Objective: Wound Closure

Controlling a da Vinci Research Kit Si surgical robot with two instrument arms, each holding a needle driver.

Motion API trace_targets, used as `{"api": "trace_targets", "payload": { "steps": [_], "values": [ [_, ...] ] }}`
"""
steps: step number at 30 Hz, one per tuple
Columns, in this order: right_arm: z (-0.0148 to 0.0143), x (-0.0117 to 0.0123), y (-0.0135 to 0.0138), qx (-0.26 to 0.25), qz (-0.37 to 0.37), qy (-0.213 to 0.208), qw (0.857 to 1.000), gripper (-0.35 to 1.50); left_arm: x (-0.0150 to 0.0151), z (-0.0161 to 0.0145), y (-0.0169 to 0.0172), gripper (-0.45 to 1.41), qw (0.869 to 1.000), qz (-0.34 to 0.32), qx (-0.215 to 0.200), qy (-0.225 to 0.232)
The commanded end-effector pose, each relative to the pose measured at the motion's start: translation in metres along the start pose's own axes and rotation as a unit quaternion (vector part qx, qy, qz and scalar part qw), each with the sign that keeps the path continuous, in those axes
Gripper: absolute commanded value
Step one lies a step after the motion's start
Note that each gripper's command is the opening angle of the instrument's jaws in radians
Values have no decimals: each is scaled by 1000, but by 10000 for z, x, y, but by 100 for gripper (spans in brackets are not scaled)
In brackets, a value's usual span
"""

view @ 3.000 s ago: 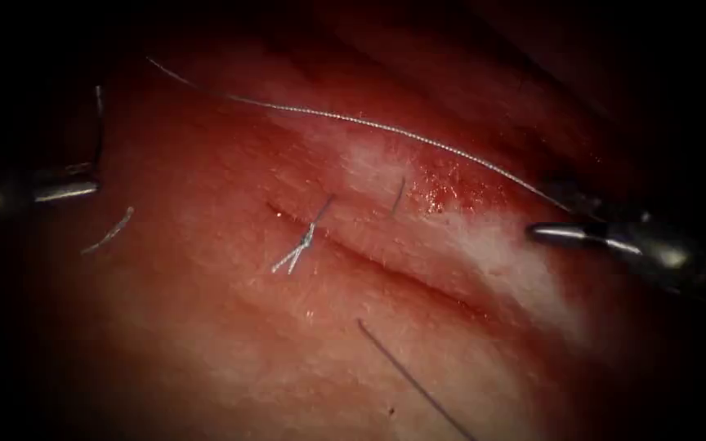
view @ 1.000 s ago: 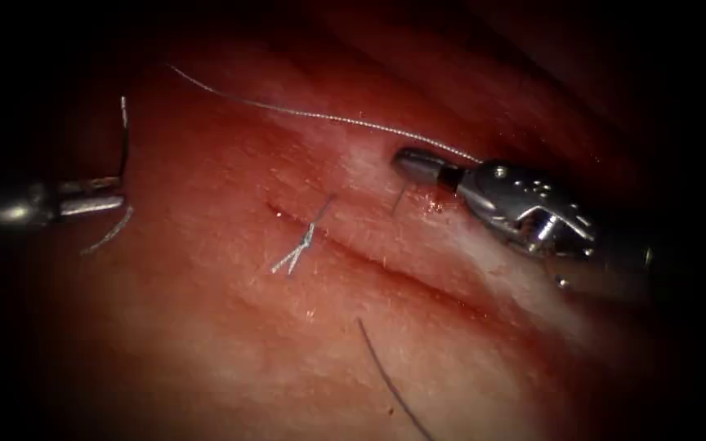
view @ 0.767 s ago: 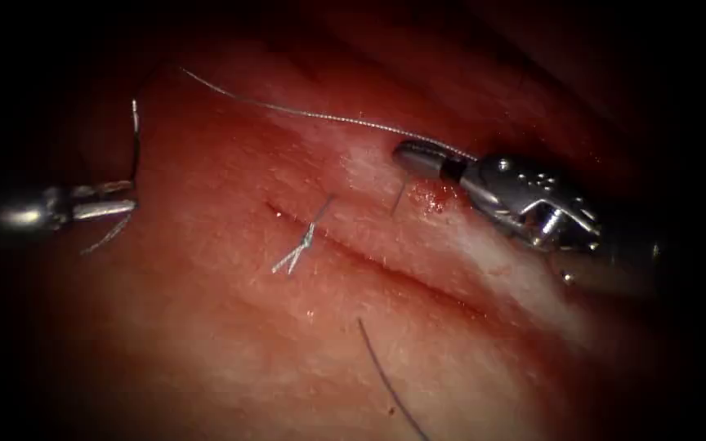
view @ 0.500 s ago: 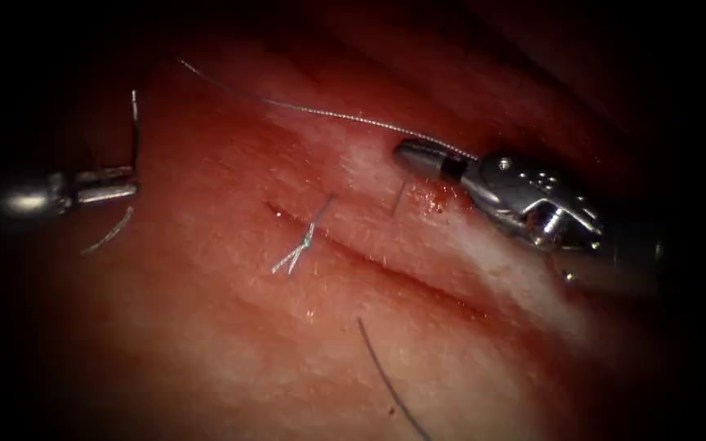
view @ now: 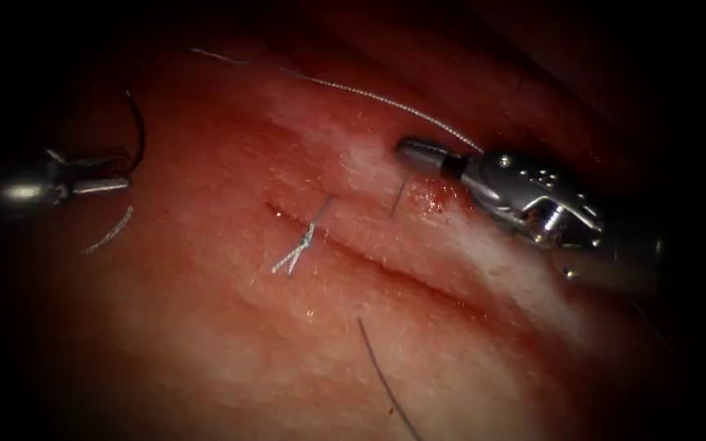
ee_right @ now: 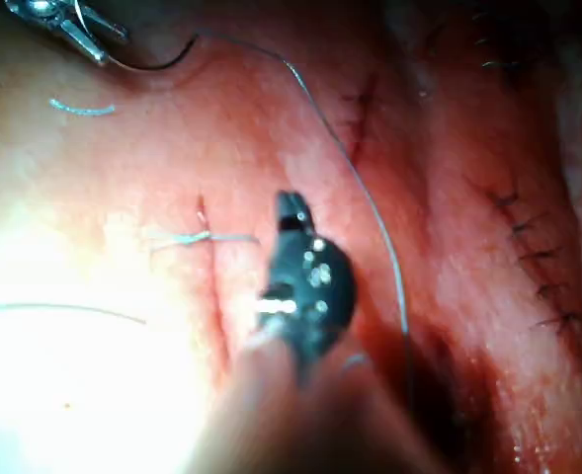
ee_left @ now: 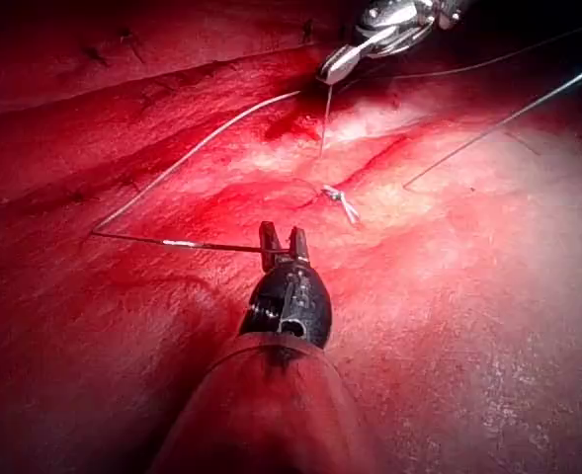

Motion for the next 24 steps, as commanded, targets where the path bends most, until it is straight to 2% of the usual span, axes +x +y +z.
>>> {"api": "trace_targets", "payload": {
  "steps": [1, 4, 7, 13, 18, 20, 22, 24],
  "values": [
    [8, -4, -1, 3, -3, 0, 1000, -35, -5, 3, 3, 66, 1000, 0, 3, -3],
    [8, -4, -2, 3, -6, 1, 1000, -35, -4, -5, 0, 96, 1000, -5, 9, -7],
    [9, -4, -2, 5, -9, 1, 1000, -35, 2, -12, 0, 116, 1000, -11, 14, -11],
    [9, -4, -3, 9, -15, 1, 1000, -35, 15, -35, -3, 133, 999, -20, 15, -22],
    [9, -4, -4, 12, -21, 1, 1000, -30, 17, -62, -4, 138, 996, 2, 31, -81],
    [8, -4, -5, 13, -24, 1, 1000, -15, 18, -72, -6, 138, 995, 6, 34, -94],
    [5, 2, -7, 14, -29, 4, 999, 39, 23, -78, -4, 128, 994, 12, 41, -101],
    [3, 11, -7, 21, -30, 10, 999, 69, 29, -74, 2, 125, 994, 22, 32, -98]
  ]
}}
